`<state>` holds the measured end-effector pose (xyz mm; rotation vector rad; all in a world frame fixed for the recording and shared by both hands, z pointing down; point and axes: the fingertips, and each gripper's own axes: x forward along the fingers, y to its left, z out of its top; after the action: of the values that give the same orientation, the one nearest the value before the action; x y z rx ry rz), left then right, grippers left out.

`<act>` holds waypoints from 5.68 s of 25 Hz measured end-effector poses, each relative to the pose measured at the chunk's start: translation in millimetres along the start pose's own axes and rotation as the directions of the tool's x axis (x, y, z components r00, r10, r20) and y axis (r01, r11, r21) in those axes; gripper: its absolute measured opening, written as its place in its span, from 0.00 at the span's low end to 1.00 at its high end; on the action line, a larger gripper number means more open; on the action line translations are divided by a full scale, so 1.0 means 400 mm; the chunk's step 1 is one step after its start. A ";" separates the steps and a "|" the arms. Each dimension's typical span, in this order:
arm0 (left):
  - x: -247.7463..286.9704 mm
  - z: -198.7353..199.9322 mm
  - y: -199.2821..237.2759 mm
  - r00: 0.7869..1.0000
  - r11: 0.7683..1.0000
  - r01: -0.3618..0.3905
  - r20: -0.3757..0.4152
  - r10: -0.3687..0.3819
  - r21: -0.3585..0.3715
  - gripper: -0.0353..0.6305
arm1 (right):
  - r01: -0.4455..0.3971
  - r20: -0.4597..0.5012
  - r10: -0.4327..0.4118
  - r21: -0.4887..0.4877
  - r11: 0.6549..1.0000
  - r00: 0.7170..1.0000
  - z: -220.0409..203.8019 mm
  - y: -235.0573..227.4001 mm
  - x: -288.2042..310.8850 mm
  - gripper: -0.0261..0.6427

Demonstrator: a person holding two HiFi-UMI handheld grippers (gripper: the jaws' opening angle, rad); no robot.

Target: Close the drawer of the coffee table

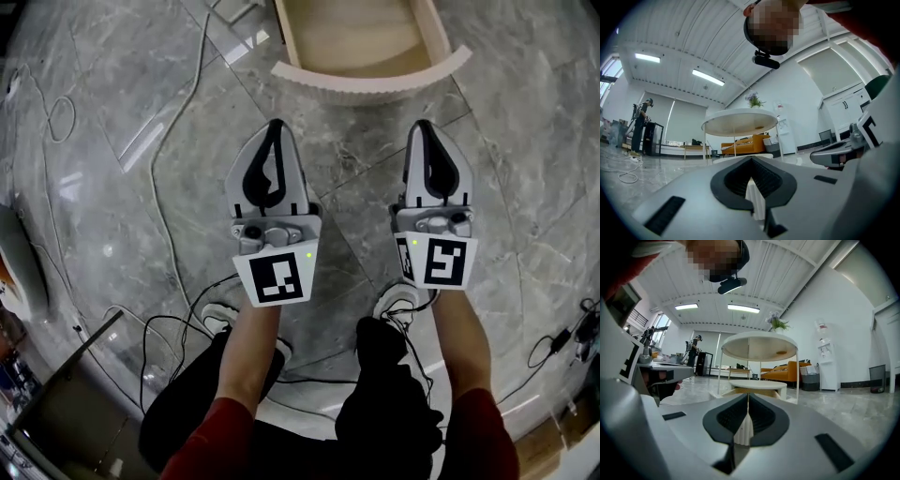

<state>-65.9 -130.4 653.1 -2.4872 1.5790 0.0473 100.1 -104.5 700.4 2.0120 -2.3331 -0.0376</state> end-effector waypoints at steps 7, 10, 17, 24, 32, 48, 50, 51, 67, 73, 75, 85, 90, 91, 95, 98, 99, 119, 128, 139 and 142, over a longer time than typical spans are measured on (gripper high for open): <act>-0.004 -0.102 -0.022 0.999 1.000 -0.009 -0.040 0.009 0.006 0.06 | 0.057 -0.050 -0.053 0.088 0.995 0.997 -0.142 -0.012 0.026 0.08; 0.000 -0.107 -0.038 0.998 1.000 0.000 -0.061 0.000 -0.004 0.07 | 0.052 -0.069 -0.046 0.088 0.995 0.997 -0.153 -0.009 0.026 0.08; 0.002 -0.128 -0.064 0.997 1.000 -0.006 -0.075 0.006 -0.011 0.06 | 0.041 -0.077 -0.036 0.072 0.997 0.996 -0.160 -0.015 0.034 0.08; 0.004 -0.134 -0.067 0.997 1.000 -0.010 -0.081 0.009 -0.012 0.06 | 0.028 -0.114 -0.020 0.073 0.997 0.993 -0.192 -0.003 0.054 0.08; -0.008 -0.156 -0.059 0.995 1.000 -0.022 -0.100 0.019 -0.023 0.07 | -0.014 -0.144 0.023 0.064 0.998 0.989 -0.230 0.028 0.087 0.18; -0.027 -0.189 -0.020 0.991 0.998 -0.054 -0.122 0.049 -0.035 0.07 | 0.078 -0.190 -0.072 0.024 0.997 0.979 -0.264 0.050 0.159 0.39; -0.028 -0.190 -0.013 0.991 0.998 -0.060 -0.122 0.055 -0.036 0.07 | 0.085 -0.187 -0.078 0.030 0.996 0.979 -0.263 0.049 0.168 0.39; -0.028 -0.190 -0.011 0.991 0.997 -0.062 -0.122 0.058 -0.035 0.07 | 0.088 -0.187 -0.081 0.030 0.996 0.979 -0.263 0.047 0.173 0.39; -0.050 -0.188 0.018 0.989 0.997 -0.070 -0.134 0.067 -0.013 0.07 | 0.113 -0.200 -0.100 0.057 0.992 0.975 -0.264 0.026 0.302 0.39; -0.060 -0.191 0.024 0.987 0.997 -0.076 -0.139 0.074 -0.010 0.07 | 0.111 -0.205 -0.097 0.054 0.992 0.974 -0.266 0.015 0.368 0.39; -0.062 -0.192 0.025 0.987 0.997 -0.079 -0.141 0.076 -0.010 0.07 | 0.110 -0.205 -0.097 0.053 0.993 0.974 -0.266 0.010 0.390 0.39; -0.081 -0.209 0.039 0.982 0.995 -0.100 -0.160 0.098 -0.005 0.07 | 0.104 -0.223 -0.088 0.062 0.993 0.971 -0.267 -0.011 0.512 0.39; -0.090 -0.221 0.050 0.978 0.993 -0.116 -0.173 0.113 -0.006 0.07 | 0.100 -0.232 -0.083 0.058 0.993 0.969 -0.268 -0.019 0.562 0.39; -0.091 -0.222 0.052 0.978 0.993 -0.118 -0.175 0.116 -0.005 0.07 | 0.098 -0.233 -0.082 0.057 0.994 0.969 -0.269 -0.019 0.570 0.39; -0.093 -0.224 0.060 0.977 0.992 -0.127 -0.174 0.125 0.000 0.07 | 0.093 -0.232 -0.083 0.033 0.995 0.969 -0.271 -0.027 0.596 0.39; -0.096 -0.228 0.065 0.976 0.991 -0.132 -0.175 0.130 0.002 0.06 | 0.093 -0.229 -0.084 0.027 0.995 0.970 -0.271 -0.031 0.612 0.39; -0.097 -0.229 0.066 0.976 0.991 -0.134 -0.176 0.132 0.001 0.06 | 0.094 -0.231 -0.085 0.030 0.995 0.969 -0.271 -0.031 0.617 0.39; -0.094 -0.214 0.045 0.978 0.994 -0.106 -0.178 0.104 -0.004 0.06 | 0.007 -0.193 -0.017 -0.050 0.999 0.981 -0.245 0.004 0.538 0.40; -0.083 -0.200 0.030 0.981 0.997 -0.084 -0.177 0.082 -0.002 0.07 | 0.014 -0.157 -0.017 -0.018 1.000 0.988 -0.254 0.018 0.278 0.40; -0.101 -0.206 -0.014 0.979 0.998 -0.057 -0.196 0.052 -0.020 0.07 | 0.016 -0.149 -0.016 0.004 1.000 0.989 -0.205 0.019 -0.006 0.40; -0.109 -0.205 -0.026 0.979 0.999 -0.049 -0.198 0.044 -0.023 0.07 | 0.021 -0.152 -0.018 0.019 1.000 0.988 -0.199 0.016 -0.050 0.40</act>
<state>-81.4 -102.0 740.9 -2.5443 1.7232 -0.1778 101.6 -82.1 779.7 1.9714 -2.2307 0.1348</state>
